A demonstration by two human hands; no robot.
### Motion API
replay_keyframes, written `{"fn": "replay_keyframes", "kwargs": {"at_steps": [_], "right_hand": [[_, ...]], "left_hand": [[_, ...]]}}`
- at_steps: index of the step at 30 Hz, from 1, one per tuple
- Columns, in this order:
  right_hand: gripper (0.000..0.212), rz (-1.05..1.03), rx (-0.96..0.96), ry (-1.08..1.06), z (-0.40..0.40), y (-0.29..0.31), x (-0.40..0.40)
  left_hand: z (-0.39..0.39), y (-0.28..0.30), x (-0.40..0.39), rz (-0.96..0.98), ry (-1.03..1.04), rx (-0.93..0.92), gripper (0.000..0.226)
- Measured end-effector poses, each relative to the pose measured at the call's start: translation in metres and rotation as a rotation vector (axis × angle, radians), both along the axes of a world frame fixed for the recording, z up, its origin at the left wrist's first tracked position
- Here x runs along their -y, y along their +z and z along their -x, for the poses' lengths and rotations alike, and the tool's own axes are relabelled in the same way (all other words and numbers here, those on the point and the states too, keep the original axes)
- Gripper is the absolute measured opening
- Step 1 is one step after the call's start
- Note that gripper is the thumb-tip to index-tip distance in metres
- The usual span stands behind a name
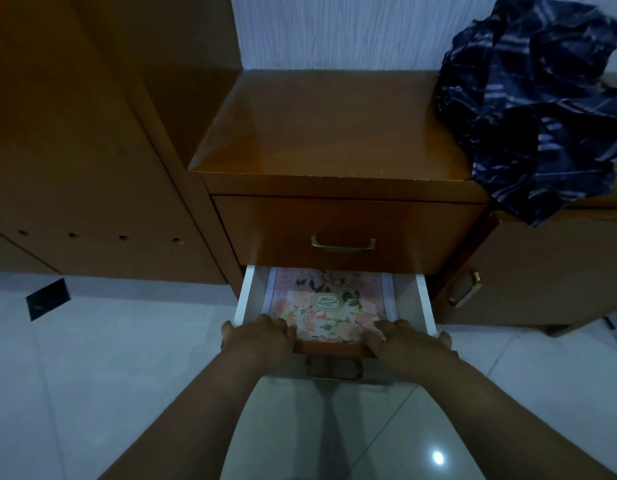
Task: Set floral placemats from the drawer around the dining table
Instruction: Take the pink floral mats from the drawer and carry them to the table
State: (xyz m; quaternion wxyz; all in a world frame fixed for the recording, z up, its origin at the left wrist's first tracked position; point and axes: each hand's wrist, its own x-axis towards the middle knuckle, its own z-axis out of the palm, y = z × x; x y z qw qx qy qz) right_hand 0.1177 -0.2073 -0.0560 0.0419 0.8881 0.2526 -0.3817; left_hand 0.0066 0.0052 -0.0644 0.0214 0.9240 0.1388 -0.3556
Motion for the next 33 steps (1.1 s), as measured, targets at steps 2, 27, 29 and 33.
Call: {"fn": "replay_keyframes", "kwargs": {"at_steps": [2, 27, 29, 33], "right_hand": [[0.051, -0.062, 0.005, -0.129, -0.003, -0.001, -0.001], [0.060, -0.067, 0.029, -0.225, -0.019, -0.036, -0.001], [0.039, -0.213, 0.041, -0.312, -0.023, -0.038, 0.001], [0.044, -0.469, 0.095, -0.379, -0.024, -0.035, 0.005]], "left_hand": [[0.001, -0.003, 0.000, -0.037, -0.006, 0.014, 0.038], [0.005, 0.019, 0.014, -0.051, -0.054, -0.062, 0.034], [0.004, 0.013, 0.011, -0.038, -0.046, -0.065, 0.034], [-0.001, -0.001, 0.004, 0.006, 0.047, -0.063, 0.039]]}}
